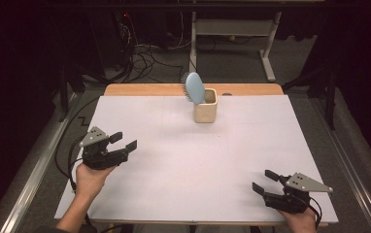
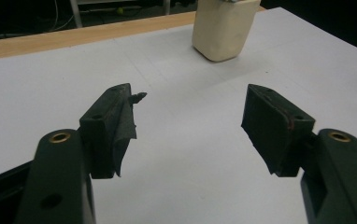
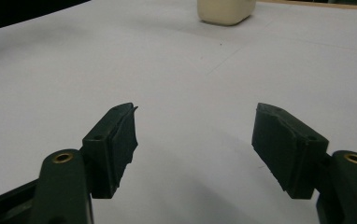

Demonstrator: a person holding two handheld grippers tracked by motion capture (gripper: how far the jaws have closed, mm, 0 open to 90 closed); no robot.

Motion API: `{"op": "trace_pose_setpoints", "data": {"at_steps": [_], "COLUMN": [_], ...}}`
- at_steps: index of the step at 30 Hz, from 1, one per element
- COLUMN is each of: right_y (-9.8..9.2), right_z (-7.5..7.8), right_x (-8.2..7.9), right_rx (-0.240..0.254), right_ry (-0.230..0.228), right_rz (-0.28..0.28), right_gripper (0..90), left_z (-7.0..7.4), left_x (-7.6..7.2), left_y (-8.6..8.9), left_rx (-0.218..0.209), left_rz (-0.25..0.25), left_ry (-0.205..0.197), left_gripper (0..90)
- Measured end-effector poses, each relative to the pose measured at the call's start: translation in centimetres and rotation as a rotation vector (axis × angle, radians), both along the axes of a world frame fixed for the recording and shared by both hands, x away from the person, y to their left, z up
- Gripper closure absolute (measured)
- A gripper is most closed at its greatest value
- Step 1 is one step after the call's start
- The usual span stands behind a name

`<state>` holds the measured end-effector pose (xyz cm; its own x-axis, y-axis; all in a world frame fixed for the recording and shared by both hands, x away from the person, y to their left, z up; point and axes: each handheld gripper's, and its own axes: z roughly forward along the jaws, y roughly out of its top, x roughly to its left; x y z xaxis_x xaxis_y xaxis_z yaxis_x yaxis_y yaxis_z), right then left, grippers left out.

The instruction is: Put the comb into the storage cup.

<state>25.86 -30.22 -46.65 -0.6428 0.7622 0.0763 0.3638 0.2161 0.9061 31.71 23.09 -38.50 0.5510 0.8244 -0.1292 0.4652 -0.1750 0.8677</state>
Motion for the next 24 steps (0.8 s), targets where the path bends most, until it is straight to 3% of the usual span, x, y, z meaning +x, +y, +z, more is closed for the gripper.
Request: {"op": "trace_pose_setpoints", "data": {"at_steps": [24], "right_y": [0.0], "right_z": [0.0], "right_x": [0.1], "right_rx": [-0.001], "right_ry": [0.005], "right_rz": [-0.004], "right_gripper": [31.4], "left_z": [-1.7], "left_x": [-1.5], "left_y": [1.4], "left_rx": [-0.022], "left_rz": [0.007], "left_ry": [-0.006], "left_gripper": [33.5]}}
